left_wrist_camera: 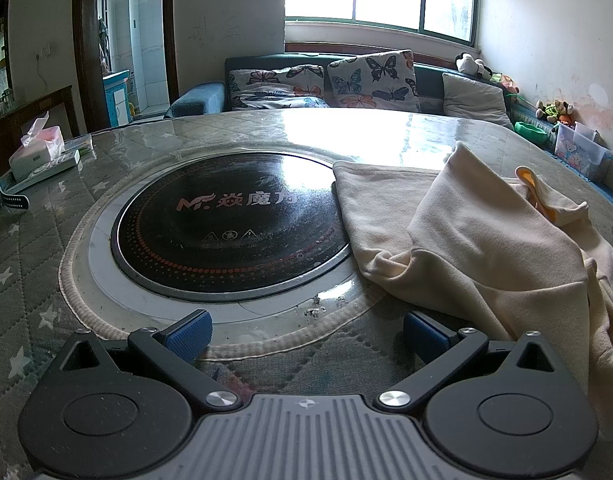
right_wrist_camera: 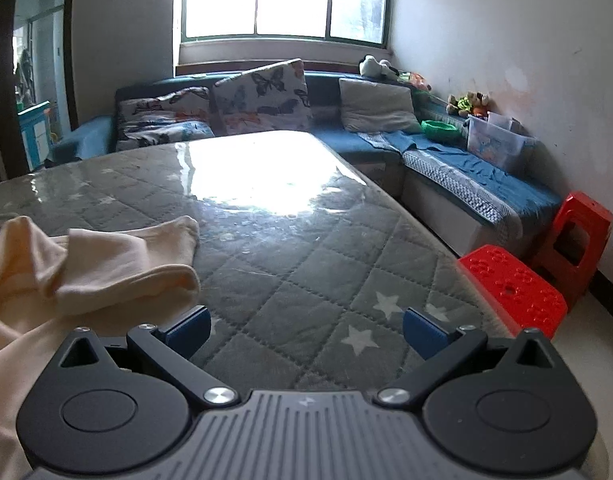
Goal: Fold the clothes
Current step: 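Move both grippers toward the crumpled cream sweatshirt on the mat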
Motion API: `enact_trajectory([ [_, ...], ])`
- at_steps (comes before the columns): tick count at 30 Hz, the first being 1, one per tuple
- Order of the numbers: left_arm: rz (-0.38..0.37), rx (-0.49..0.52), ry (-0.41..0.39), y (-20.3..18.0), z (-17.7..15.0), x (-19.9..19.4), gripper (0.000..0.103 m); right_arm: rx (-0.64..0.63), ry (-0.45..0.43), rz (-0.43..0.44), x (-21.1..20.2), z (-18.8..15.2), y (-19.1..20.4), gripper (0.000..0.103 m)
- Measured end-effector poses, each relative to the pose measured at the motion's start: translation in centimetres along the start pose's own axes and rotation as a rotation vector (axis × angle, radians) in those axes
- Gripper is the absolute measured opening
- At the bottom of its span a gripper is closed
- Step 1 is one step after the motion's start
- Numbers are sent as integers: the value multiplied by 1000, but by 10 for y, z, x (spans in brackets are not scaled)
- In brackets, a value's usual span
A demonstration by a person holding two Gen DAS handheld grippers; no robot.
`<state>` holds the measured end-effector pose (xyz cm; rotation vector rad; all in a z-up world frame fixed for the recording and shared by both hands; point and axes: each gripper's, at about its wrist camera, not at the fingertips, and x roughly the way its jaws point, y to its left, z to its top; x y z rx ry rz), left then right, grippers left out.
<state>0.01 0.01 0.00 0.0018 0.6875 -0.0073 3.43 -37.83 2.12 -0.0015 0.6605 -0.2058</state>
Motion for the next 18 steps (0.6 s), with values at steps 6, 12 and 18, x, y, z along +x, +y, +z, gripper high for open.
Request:
enact_trajectory([
  [6, 20, 3, 20, -6, 2, 3, 103, -16, -64, 39, -18, -13, 5, 103],
  [12, 8, -19, 53, -4, 3, -8, 103, -21, -61, 126, -62, -23, 0, 103],
  [18, -14, -8, 58, -10, -2, -24, 103, -87, -42, 192, -87, -34, 11, 103],
])
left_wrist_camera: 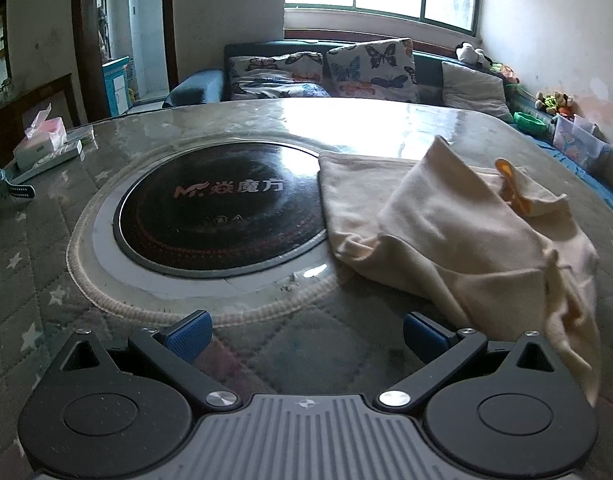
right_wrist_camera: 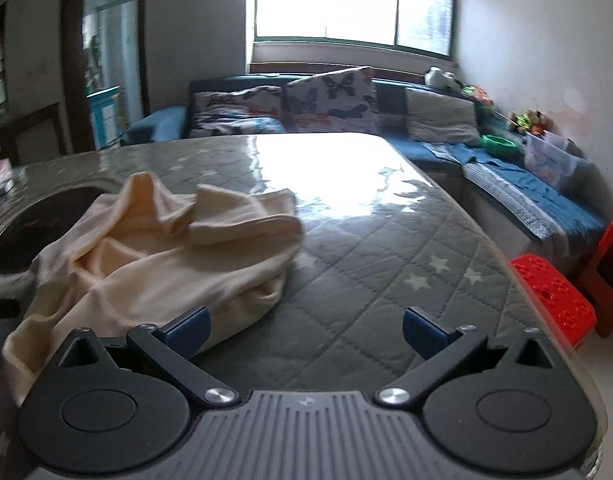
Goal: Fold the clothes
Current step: 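Move both grippers toward the crumpled cream sweatshirt on the mat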
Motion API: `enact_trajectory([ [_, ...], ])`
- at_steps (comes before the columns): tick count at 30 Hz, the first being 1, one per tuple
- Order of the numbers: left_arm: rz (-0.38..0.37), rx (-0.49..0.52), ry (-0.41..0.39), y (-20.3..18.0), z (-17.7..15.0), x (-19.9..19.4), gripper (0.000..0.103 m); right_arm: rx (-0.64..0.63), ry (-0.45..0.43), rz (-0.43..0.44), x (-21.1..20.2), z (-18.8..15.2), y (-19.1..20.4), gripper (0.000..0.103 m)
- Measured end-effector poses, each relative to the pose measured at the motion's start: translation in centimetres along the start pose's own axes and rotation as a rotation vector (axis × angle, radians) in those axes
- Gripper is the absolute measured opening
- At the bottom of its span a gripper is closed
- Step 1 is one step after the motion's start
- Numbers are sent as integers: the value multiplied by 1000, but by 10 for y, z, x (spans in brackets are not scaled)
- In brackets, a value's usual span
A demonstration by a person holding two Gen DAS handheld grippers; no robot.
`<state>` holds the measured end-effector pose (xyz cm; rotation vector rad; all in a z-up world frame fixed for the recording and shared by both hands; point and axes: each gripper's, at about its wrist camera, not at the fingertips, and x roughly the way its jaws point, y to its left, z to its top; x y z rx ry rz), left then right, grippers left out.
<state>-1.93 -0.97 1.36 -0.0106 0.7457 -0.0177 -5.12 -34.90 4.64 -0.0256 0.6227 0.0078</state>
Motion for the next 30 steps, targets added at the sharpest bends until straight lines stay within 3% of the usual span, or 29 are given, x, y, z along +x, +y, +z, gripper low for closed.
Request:
enact_trajectory([
  [9, -15, 46, 14, -20, -11, -16, 103, -46, 34, 71, -17, -12, 12, 103],
  [30, -5, 74, 43, -38, -21, -33, 103, -53, 38, 108, -34, -26, 23, 103],
])
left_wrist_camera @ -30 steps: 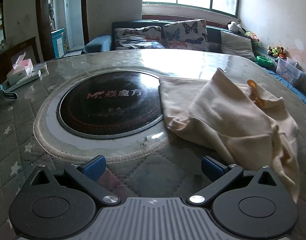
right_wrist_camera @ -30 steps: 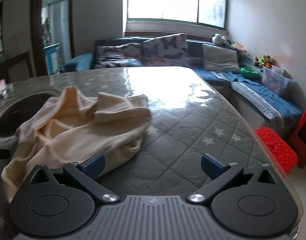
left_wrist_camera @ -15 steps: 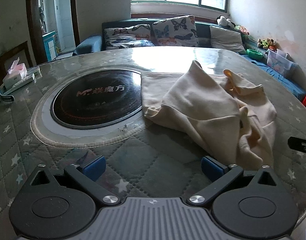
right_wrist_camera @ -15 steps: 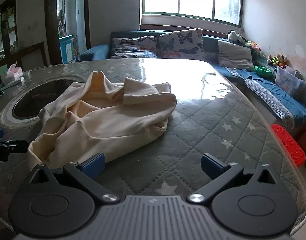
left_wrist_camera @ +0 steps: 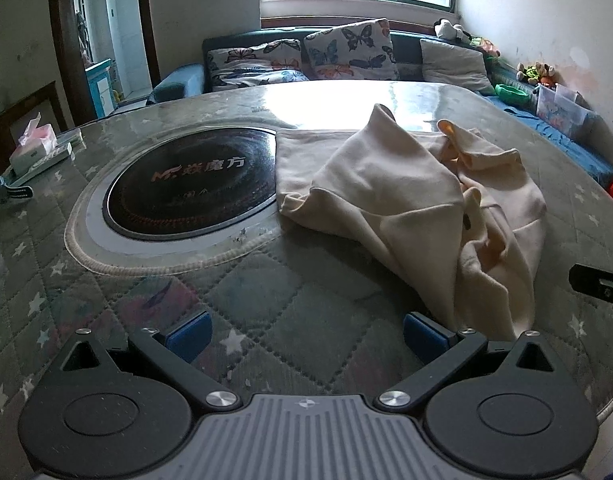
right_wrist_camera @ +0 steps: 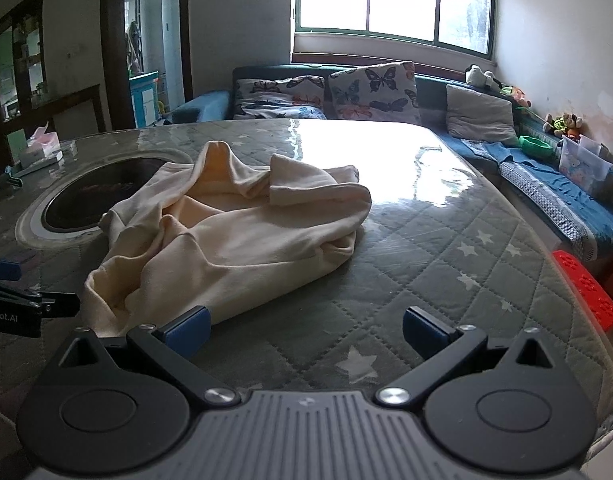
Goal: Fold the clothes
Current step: 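Move both grippers toward the crumpled cream sweatshirt on the mat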
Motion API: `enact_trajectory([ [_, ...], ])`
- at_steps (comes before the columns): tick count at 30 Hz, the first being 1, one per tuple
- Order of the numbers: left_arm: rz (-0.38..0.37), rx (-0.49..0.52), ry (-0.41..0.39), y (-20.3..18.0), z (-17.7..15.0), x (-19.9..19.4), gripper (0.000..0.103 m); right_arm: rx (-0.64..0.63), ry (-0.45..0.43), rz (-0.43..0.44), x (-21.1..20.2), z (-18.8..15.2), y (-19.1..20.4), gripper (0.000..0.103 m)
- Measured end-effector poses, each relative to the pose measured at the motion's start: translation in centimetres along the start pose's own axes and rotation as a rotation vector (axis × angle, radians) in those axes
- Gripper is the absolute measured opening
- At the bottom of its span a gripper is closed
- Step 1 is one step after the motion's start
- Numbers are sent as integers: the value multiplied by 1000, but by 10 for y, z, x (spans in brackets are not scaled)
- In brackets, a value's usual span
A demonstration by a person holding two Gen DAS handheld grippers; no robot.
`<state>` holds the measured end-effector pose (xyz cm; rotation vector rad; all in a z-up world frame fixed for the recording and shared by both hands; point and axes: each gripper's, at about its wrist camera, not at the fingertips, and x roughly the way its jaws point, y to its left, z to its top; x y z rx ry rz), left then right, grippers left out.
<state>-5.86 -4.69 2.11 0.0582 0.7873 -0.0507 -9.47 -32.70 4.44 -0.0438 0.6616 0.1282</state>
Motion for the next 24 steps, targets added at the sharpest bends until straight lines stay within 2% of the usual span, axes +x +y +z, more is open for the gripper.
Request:
enact_trajectory([
  [24, -6, 46, 25, -11, 2, -1, 103, -22, -11, 11, -2, 2, 7, 103],
])
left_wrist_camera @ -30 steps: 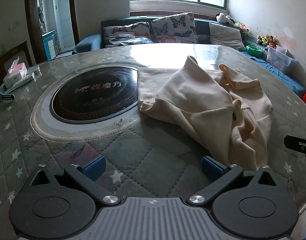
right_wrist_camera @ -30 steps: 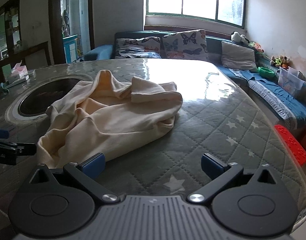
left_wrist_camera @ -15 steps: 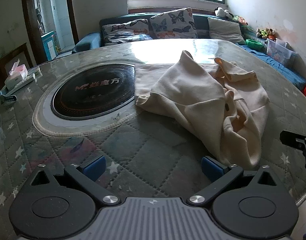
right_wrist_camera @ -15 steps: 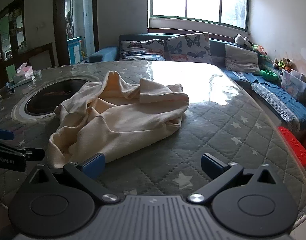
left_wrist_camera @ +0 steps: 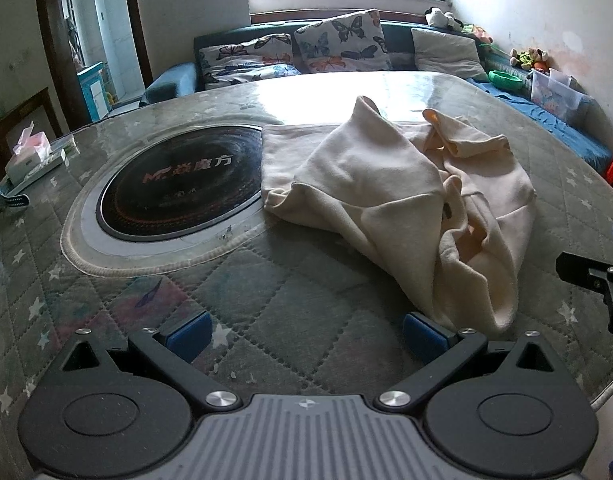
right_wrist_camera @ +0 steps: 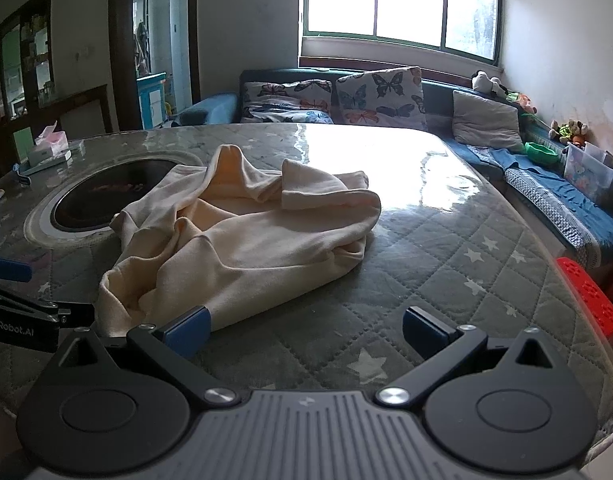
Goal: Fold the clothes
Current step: 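Move both grippers toward the crumpled cream sweatshirt on the mat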
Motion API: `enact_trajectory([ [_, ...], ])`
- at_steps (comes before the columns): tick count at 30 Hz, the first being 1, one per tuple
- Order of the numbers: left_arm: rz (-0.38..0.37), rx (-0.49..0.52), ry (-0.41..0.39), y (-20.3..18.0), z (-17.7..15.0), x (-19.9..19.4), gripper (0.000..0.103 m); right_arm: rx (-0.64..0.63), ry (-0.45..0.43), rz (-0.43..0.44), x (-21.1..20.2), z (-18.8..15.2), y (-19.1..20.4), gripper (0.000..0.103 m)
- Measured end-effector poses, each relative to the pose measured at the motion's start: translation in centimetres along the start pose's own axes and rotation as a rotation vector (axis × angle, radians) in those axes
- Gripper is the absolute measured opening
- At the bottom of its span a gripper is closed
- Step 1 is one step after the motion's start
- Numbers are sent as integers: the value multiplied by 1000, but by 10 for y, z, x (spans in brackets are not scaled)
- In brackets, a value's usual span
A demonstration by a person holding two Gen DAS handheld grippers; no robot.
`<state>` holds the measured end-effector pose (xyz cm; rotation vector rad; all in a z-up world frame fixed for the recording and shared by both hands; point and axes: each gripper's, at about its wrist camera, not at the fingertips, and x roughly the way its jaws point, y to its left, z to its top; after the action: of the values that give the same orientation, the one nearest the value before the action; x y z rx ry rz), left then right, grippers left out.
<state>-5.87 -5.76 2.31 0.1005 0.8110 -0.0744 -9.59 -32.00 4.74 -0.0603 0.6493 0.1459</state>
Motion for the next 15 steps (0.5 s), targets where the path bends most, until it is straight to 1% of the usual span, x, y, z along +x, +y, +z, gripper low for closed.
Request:
enact_trajectory([
  [15, -11, 12, -2, 5, 17, 4, 103, -25, 7, 2, 11, 13, 2, 103],
])
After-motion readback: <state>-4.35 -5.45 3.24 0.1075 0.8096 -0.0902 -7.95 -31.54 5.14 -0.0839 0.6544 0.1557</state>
